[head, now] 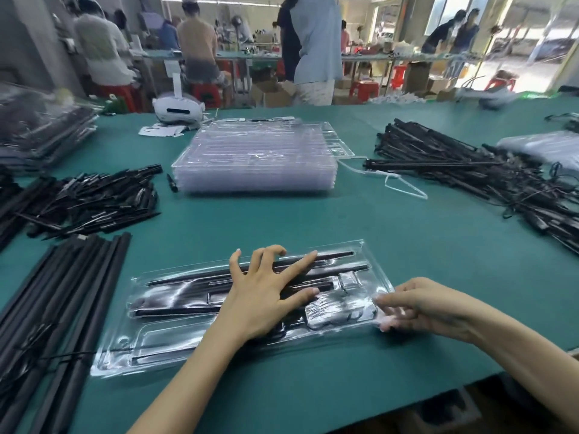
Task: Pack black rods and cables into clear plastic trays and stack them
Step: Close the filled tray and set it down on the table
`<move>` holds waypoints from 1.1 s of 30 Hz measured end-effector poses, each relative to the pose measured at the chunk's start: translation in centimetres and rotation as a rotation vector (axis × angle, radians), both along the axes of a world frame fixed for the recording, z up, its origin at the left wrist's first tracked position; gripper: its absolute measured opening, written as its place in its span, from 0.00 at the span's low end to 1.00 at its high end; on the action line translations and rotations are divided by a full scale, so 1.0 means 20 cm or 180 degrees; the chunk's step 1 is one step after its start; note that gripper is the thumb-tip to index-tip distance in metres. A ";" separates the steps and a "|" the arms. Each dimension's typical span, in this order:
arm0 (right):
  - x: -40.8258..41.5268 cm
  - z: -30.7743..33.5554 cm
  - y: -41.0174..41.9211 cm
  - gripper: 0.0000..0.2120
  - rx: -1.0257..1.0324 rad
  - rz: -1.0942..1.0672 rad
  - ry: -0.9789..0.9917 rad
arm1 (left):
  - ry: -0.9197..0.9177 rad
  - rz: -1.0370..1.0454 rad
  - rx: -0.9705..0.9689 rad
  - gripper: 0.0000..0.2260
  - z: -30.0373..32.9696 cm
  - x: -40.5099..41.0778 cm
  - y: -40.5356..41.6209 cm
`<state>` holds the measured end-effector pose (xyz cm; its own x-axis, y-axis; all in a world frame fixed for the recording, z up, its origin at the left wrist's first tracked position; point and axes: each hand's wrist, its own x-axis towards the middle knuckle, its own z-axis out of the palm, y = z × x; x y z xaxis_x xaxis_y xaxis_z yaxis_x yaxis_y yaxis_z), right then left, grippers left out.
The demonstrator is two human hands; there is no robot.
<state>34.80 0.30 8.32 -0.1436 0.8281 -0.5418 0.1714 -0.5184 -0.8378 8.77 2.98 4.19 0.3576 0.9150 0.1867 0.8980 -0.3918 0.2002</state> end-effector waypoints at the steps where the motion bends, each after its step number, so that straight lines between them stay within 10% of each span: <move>1: -0.01 -0.01 -0.01 0.13 0.0056 -0.0005 -0.0070 | -0.0003 0.0001 0.0011 0.23 0.00 0.00 0.00; 18: -0.02 -0.07 -0.11 0.17 0.1289 0.0195 -0.0579 | -0.0119 -0.0089 0.0085 0.21 0.03 0.00 -0.05; 33: 0.01 -0.07 -0.08 0.13 0.0723 0.0085 -0.0070 | -0.0079 -0.0089 0.0049 0.25 0.01 -0.01 -0.03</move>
<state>35.01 -1.28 6.99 -0.1574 0.9252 -0.3453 0.2020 -0.3121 -0.9283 8.58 2.32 4.45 0.3781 0.9016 0.2099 0.8815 -0.4199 0.2160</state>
